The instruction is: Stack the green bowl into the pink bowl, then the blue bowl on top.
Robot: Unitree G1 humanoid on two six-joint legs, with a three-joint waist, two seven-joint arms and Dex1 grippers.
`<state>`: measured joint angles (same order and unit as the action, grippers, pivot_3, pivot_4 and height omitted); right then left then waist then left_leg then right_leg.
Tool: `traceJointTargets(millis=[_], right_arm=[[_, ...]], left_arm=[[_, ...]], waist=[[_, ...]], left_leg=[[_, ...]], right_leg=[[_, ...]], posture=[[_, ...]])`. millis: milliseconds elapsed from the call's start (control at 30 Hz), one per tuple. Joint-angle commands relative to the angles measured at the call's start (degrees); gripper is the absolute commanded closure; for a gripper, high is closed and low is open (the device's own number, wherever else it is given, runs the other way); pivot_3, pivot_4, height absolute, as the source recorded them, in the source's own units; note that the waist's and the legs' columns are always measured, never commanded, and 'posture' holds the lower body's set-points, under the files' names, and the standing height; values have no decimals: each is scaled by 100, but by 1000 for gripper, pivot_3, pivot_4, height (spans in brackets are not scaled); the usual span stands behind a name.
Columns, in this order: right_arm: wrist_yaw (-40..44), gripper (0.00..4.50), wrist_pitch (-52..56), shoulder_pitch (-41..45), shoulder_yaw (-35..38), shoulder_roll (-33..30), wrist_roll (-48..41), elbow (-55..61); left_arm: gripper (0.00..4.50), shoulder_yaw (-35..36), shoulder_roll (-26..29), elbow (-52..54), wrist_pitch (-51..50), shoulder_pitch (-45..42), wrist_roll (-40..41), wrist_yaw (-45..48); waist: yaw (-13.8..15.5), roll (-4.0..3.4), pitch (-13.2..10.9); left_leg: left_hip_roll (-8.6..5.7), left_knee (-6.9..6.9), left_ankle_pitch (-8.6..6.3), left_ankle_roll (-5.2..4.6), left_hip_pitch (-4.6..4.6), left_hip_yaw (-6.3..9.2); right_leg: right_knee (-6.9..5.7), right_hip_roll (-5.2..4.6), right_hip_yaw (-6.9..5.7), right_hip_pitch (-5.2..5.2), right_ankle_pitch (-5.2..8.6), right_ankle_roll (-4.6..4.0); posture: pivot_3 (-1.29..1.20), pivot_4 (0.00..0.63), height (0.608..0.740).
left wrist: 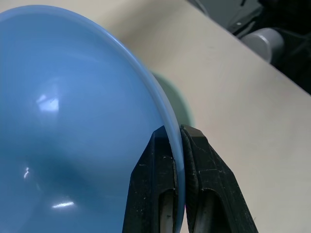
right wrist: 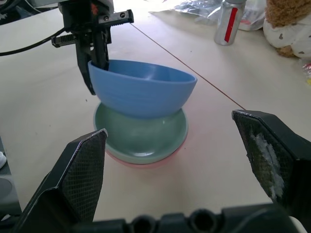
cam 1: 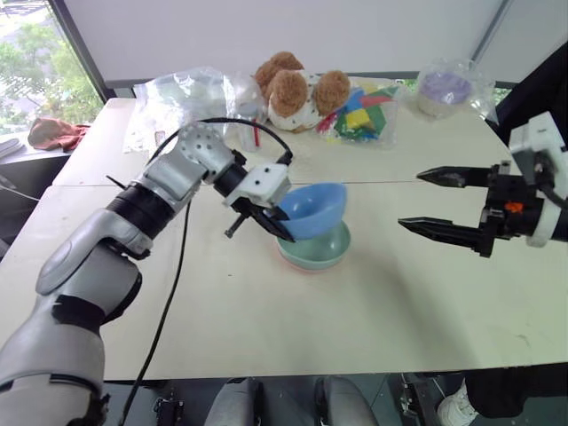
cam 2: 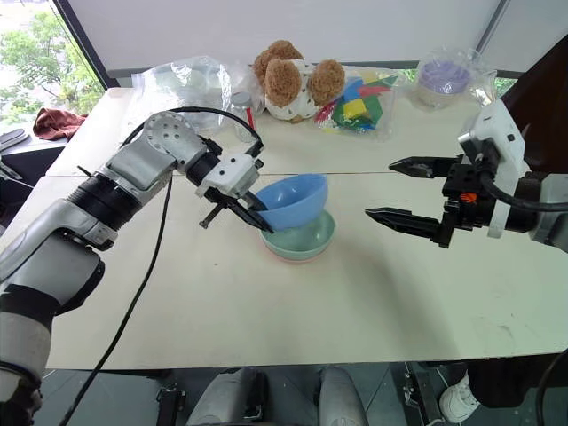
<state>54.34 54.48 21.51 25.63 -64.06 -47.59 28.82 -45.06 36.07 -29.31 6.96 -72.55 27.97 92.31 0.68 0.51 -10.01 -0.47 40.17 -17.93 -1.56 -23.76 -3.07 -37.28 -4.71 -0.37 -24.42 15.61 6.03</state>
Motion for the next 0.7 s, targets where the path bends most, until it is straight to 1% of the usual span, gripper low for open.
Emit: traceJointTargets(millis=[33, 67, 133, 167, 200, 233, 300, 367, 400, 467, 567, 633, 700], right_arm=[[-87, 0, -46, 44, 218, -111, -110, 116], [-98, 0, -52, 39, 216, -113, -115, 119], [-133, 0, -65, 35, 195, -113, -122, 128], [-153, 0, -68, 45, 180, -113, -128, 128], [-168, 0, -70, 52, 170, -114, -135, 127], [-177, 0, -73, 54, 169, -115, -141, 125], [-195, 0, -79, 56, 163, -120, -153, 126], [-208, 0, -85, 54, 160, -124, -165, 123], [-210, 0, -87, 51, 159, -127, -167, 120], [-203, 0, -85, 34, 156, -134, -174, 121], [-139, 0, -134, -68, 100, -177, -75, 111], [-88, 0, -209, -114, 27, -185, 2, 74], [-41, 0, -268, -151, -23, -196, 50, 60]], left_arm=[[4461, -128, 81, 258, 80, -154, 198, 19], [4461, -154, 78, 271, 83, -151, 195, 19], [3779, -224, 66, 247, 145, -141, 102, 19], [3569, -253, 57, 217, 182, -138, 42, 19], [2951, -280, 50, 188, 220, -139, -4, 19], [2521, -288, 27, 132, 312, -137, -80, 19], [1430, -229, -52, -20, 484, -129, -251, 19], [452, -133, -105, -110, 585, -125, -316, 19], [42, -31, -144, -148, 581, -128, -300, 19], [42, 277, -195, -194, 443, -166, -143, 19], [42, 960, -276, -295, 88, -212, 22, 19], [42, 1574, -123, -317, -247, -206, 91, -21], [42, 2092, 171, -91, -771, -75, 221, -14]], waist=[[-4, 0, 0], [-5, 0, 0], [-5, 0, 0], [-6, 0, 0], [-6, 0, 0], [-5, 0, 0], [-4, 0, 0], [-4, 0, 0], [-3, 0, 0], [4, 0, 0], [-1, 0, 0], [-4, 0, 0], [-53, 0, 0]], left_leg=[[0, 0, 0, 0, 1, 0], [0, 0, 0, 0, 1, 0], [0, 0, 0, 0, 1, 1], [0, 0, 0, 0, 1, 0], [0, 0, 0, 0, 1, 0], [0, 0, 0, 0, 1, 0], [0, 0, 0, 0, 1, 0], [0, 0, 0, -1, 1, 0], [0, 0, 0, -1, 1, 0], [0, 1, 0, -1, 1, 0], [0, 1, 0, -1, -1, 0], [0, 1, 0, -1, 0, 1], [0, 1, 0, -1, 0, 0]], right_leg=[[0, 0, 0, 0, 0, 0], [-1, 1, 0, 0, 0, 0], [-1, 2, 0, 0, 0, 0], [-1, 3, -1, 0, 0, 0], [-1, 3, -1, 0, 0, 0], [-1, 3, -1, 0, 0, 0], [-1, 4, -1, 0, 0, 0], [0, 4, -2, 0, 0, 0], [-1, 5, -2, 0, 0, 0], [0, 5, -3, 0, 0, 0], [1, 4, -4, 0, 0, 0], [0, 5, -6, 0, 0, 0], [-1, 7, -7, -1, 0, 0]], posture=[[0, 150, 740], [0, 150, 740], [0, 150, 740], [0, 150, 740], [0, 150, 740], [0, 150, 740], [0, 150, 740], [0, 150, 740], [0, 150, 740], [0, 150, 740], [0, 150, 740], [0, 150, 740], [0, 150, 740]])
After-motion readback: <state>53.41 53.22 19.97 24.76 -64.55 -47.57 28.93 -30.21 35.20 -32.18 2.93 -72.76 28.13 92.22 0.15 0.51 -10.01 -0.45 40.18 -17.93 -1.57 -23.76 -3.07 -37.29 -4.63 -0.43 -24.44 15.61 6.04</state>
